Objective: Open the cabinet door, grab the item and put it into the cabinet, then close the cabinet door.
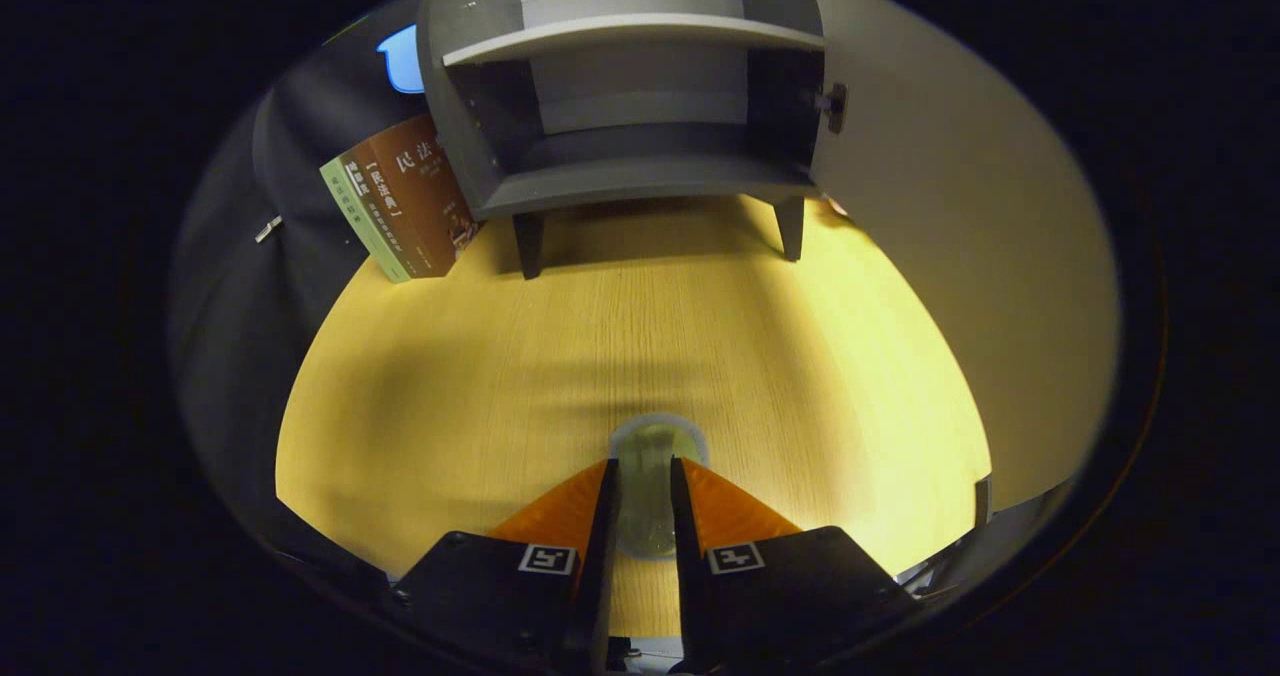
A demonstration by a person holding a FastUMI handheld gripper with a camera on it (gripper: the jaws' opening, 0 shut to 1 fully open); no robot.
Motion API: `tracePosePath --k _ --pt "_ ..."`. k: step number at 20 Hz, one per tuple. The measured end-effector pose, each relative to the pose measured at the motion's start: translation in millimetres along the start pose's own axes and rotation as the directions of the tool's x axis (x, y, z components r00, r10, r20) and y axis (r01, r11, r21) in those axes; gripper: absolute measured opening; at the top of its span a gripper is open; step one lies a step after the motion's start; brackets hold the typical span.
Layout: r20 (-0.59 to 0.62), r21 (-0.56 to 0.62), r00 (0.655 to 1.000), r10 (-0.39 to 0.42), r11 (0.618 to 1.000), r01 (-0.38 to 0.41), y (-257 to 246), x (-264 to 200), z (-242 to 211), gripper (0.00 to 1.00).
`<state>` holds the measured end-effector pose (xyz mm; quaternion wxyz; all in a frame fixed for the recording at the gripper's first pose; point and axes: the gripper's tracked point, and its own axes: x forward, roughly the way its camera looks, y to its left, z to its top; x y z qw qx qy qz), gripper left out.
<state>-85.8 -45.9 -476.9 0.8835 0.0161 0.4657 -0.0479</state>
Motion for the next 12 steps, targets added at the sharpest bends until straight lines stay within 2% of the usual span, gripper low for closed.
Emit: tracePosePath --k 4,9,12 --pt "-0.04 -0.058 0.999 -0.017 0.998 0.015 -2 21 -16 0.33" --pt "-0.122 -0.058 0.992 -0.021 0.998 0.014 -6 40 -41 0.33" --pt "-0.099 -0.06 0.994 -0.035 0.998 0.029 -9 34 -41 0.35"
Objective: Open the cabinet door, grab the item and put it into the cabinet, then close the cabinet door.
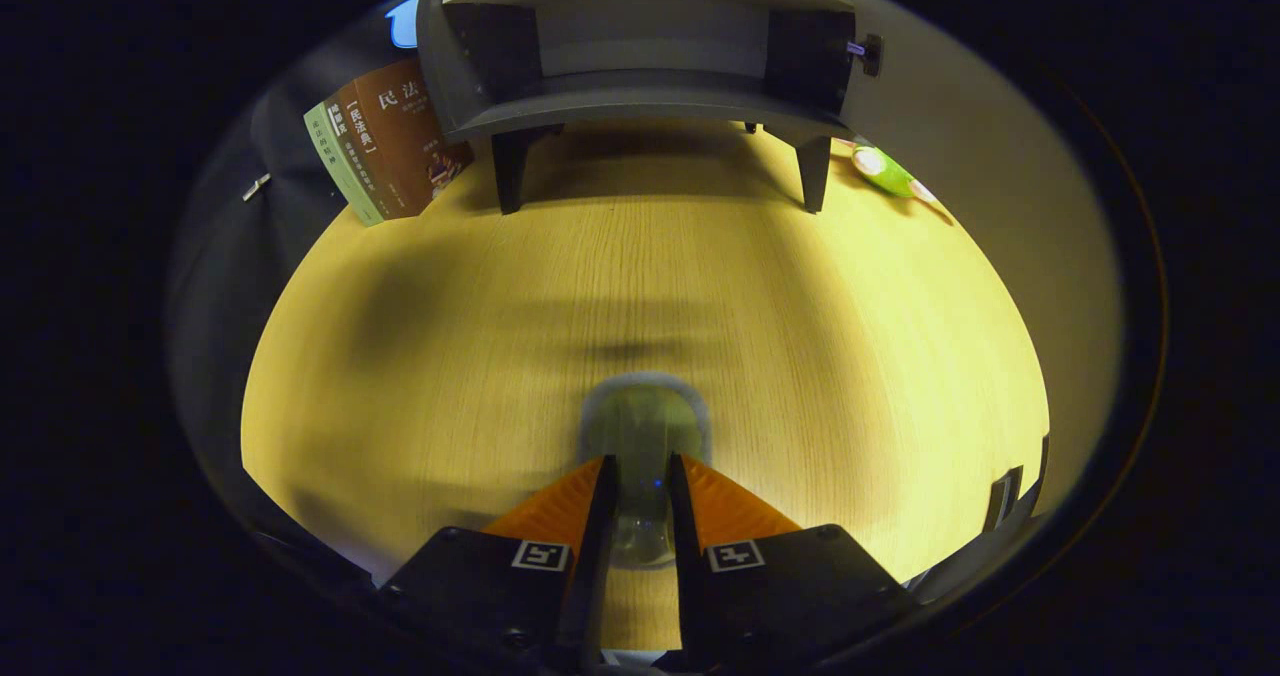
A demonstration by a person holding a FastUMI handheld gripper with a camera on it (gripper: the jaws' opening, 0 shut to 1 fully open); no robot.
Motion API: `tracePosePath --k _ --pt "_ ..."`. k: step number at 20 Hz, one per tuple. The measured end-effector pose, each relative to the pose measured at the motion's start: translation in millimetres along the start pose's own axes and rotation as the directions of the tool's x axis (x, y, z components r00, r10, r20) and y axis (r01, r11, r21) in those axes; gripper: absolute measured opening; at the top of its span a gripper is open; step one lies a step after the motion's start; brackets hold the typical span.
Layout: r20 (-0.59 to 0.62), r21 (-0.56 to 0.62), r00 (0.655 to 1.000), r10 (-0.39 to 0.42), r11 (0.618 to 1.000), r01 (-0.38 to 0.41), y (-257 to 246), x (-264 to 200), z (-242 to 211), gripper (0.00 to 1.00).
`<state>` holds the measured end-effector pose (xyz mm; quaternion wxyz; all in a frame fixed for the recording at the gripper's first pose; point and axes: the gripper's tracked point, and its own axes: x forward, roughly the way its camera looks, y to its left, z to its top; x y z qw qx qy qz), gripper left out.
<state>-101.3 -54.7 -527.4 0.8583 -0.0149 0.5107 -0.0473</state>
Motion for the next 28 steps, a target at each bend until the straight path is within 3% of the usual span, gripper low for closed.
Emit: tracePosePath --k 1,7,16,23,28 --pt "-0.001 0.0 1.0 -0.009 1.0 0.009 -4 13 7 0.18" --pt "0.046 -0.036 0.999 -0.01 0.999 0.012 3 -13 22 0.18" --pt "0.283 -0.021 0.959 -0.03 0.999 0.038 28 -117 120 0.18" --pt "0.565 -0.026 0.824 -0.031 0.998 0.056 56 -212 241 0.18" --pt "0.713 -0.017 0.7 -0.037 0.997 0.071 46 -262 332 0.18"
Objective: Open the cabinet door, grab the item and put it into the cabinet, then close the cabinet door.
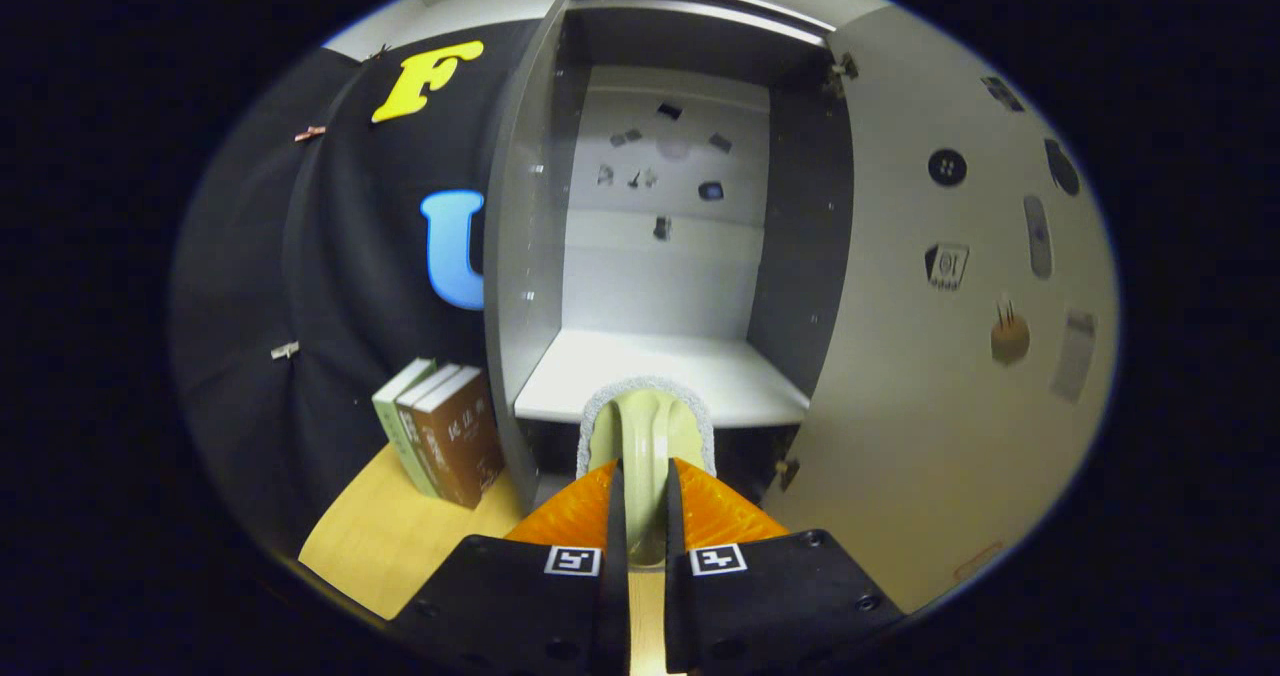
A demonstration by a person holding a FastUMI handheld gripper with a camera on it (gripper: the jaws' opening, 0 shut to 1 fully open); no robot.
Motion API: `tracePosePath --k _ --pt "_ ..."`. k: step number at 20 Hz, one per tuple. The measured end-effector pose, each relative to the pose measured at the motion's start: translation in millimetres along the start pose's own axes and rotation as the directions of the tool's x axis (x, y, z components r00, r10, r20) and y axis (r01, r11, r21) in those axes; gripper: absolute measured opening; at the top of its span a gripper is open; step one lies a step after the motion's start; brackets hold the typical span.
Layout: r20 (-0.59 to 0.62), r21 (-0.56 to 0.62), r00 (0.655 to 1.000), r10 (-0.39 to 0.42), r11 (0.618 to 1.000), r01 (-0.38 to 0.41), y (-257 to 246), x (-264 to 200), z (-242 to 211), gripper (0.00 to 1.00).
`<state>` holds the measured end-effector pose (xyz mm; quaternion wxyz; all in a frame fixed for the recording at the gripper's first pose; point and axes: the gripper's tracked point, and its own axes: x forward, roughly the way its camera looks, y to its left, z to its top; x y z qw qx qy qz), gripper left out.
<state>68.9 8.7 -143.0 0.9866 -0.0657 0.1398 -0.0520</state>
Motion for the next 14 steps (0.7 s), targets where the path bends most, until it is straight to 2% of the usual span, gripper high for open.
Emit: tracePosePath --k 5,9,14 --pt "0.096 -0.013 0.995 0.011 1.0 -0.01 -12 54 65 0.18" --pt "0.044 0.011 0.999 0.031 0.999 -0.032 -14 115 79 0.18" --pt "-0.093 0.002 0.995 0.02 1.0 -0.02 -16 193 56 0.18"
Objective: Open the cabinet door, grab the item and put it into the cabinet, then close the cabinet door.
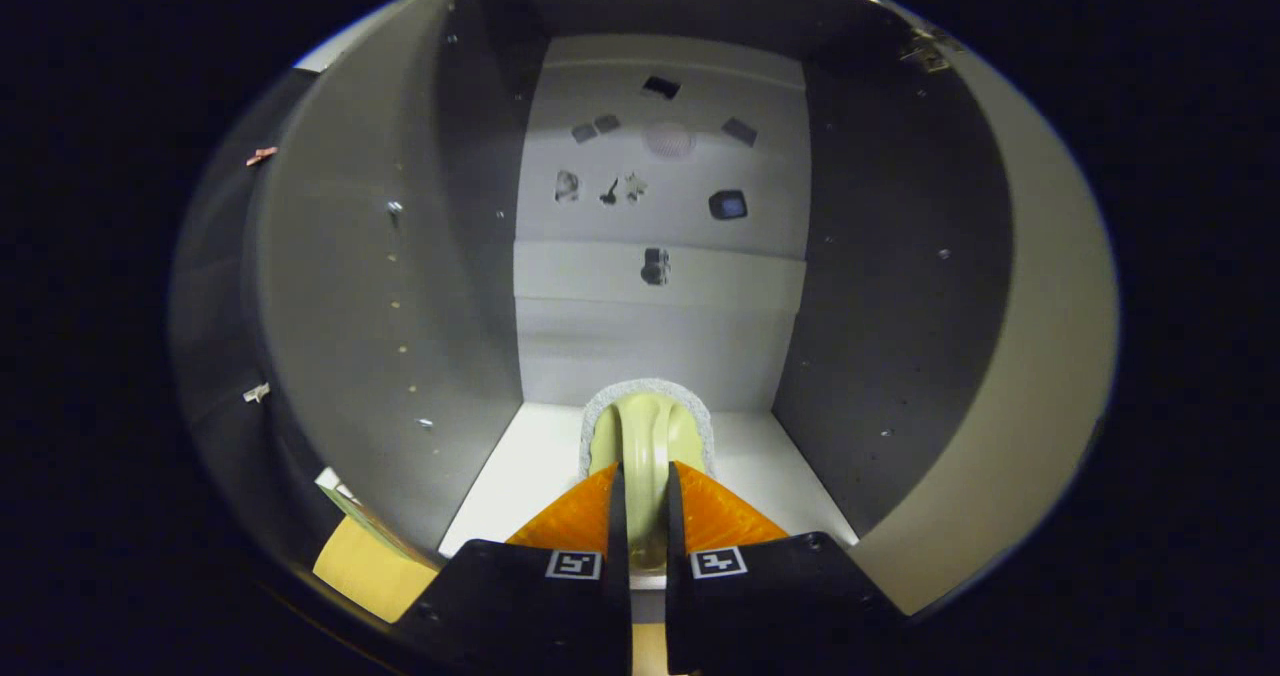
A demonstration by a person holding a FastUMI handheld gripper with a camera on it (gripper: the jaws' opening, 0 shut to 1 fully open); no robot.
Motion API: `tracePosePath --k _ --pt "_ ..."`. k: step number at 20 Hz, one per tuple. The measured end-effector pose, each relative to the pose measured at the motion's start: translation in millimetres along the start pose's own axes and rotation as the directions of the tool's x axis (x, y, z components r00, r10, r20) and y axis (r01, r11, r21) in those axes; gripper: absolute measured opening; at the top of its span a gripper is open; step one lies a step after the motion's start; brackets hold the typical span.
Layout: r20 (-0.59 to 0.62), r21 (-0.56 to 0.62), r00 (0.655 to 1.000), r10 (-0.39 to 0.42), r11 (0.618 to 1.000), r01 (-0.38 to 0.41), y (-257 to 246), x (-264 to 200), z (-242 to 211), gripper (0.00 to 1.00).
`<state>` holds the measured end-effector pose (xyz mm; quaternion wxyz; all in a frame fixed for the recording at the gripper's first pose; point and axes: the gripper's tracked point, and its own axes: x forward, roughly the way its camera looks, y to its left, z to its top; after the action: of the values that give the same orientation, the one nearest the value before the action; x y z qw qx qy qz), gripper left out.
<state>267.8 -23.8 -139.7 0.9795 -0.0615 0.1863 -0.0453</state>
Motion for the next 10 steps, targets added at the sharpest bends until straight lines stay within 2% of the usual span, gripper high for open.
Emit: tracePosePath --k 8,10 --pt "-0.112 0.072 0.994 -0.007 0.997 0.015 -5 81 -32 0.17" --pt "-0.061 0.081 0.998 0.005 0.997 0.0 -4 90 -23 0.18"
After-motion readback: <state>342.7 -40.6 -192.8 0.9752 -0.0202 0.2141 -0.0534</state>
